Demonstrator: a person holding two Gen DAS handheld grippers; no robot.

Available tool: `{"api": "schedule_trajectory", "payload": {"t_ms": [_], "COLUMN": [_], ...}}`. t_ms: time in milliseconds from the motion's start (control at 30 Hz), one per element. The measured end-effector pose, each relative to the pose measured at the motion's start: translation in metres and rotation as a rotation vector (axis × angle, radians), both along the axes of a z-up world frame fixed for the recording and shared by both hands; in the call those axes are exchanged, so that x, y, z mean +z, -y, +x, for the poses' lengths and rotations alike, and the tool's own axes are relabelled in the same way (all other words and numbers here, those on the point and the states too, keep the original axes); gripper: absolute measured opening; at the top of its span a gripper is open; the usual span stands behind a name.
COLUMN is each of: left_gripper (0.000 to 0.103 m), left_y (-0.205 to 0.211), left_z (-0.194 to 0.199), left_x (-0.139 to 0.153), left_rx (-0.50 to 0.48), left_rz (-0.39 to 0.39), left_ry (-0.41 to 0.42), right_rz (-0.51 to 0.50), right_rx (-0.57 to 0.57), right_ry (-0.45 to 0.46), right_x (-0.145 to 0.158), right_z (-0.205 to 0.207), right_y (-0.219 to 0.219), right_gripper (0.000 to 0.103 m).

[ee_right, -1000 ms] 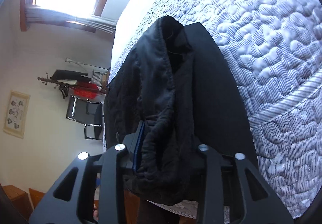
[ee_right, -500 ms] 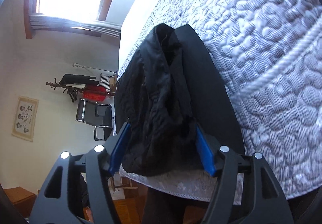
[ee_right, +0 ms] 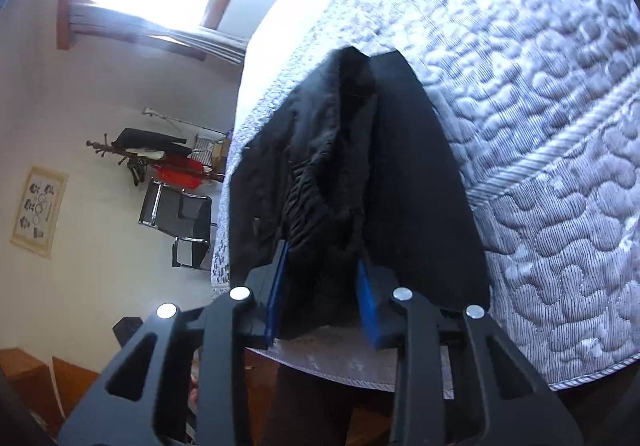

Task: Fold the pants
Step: 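Fold the held edge over the bundle with the right tool and release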

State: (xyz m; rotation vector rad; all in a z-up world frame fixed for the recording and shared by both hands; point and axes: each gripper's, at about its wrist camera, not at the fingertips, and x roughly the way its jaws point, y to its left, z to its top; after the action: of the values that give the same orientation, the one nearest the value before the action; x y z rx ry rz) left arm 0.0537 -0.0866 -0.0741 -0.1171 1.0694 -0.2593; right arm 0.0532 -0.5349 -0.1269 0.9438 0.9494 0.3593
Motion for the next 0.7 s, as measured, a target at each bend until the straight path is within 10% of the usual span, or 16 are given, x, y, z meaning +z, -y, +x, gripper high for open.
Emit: {"api": "schedule_trajectory", "payload": {"t_ms": [700], "left_gripper": [0.099], "left_y": [0.012], "left_z": [-0.002], "left_x": [0.000], "left_rx": [-0.029], "left_rz": [0.013], "left_ry": [0.000], "right_rz": [-0.009], "right_rx": [-0.053], "right_ry": [-0.066], "right_x": [-0.031], "right_z": [-0.022], "right_y": [0.011], "right_gripper": [0.046]}}
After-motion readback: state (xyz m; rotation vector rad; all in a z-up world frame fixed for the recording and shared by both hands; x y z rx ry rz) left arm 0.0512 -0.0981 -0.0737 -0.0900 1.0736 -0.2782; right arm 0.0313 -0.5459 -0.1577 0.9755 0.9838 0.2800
